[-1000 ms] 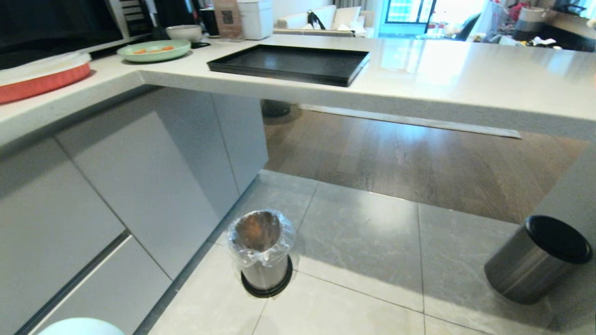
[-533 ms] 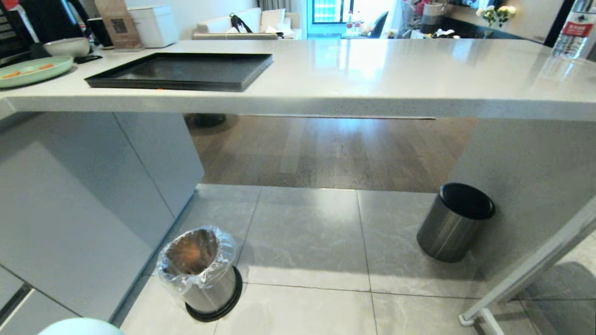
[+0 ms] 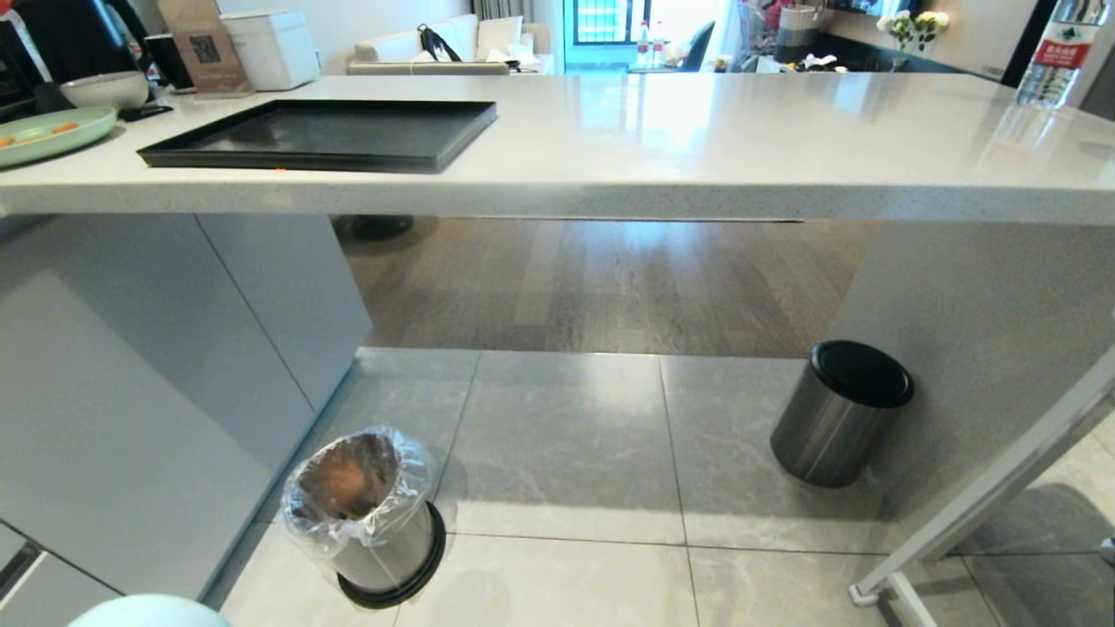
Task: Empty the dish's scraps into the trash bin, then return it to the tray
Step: Put the bowl back to the table
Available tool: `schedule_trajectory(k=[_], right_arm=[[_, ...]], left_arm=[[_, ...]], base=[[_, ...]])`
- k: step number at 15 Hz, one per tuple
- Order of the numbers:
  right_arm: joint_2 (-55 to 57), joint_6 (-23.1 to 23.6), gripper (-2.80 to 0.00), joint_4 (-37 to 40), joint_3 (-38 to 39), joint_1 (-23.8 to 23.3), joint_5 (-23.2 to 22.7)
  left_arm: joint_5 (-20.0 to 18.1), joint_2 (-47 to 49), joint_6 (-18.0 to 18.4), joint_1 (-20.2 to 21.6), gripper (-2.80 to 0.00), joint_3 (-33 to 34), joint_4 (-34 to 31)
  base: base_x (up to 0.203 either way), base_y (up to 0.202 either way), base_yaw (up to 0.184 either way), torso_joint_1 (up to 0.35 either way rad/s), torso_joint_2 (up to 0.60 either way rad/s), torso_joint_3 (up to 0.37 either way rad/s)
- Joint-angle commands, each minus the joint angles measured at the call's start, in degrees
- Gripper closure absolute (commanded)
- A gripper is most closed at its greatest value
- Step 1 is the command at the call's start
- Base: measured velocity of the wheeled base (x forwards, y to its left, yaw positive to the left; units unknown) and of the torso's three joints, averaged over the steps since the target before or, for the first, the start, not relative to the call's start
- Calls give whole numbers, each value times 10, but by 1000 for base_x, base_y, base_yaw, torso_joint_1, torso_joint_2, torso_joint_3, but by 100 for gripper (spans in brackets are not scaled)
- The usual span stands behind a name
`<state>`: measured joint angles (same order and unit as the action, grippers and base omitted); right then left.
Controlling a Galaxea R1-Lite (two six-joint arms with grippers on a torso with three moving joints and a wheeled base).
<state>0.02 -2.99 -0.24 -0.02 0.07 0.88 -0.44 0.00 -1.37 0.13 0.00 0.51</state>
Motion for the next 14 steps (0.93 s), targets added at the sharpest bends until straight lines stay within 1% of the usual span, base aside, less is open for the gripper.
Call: schedule_trajectory(k=[1, 14], right_arm=[[0, 0, 0, 0, 0, 0, 1], [0, 0, 0, 0, 0, 0, 1]], left_arm=[[0, 0, 0, 0, 0, 0, 0], [0, 1, 0, 0, 0, 0, 1]], base=[[0, 0, 0, 0, 0, 0], [0, 0, 0, 0, 0, 0]])
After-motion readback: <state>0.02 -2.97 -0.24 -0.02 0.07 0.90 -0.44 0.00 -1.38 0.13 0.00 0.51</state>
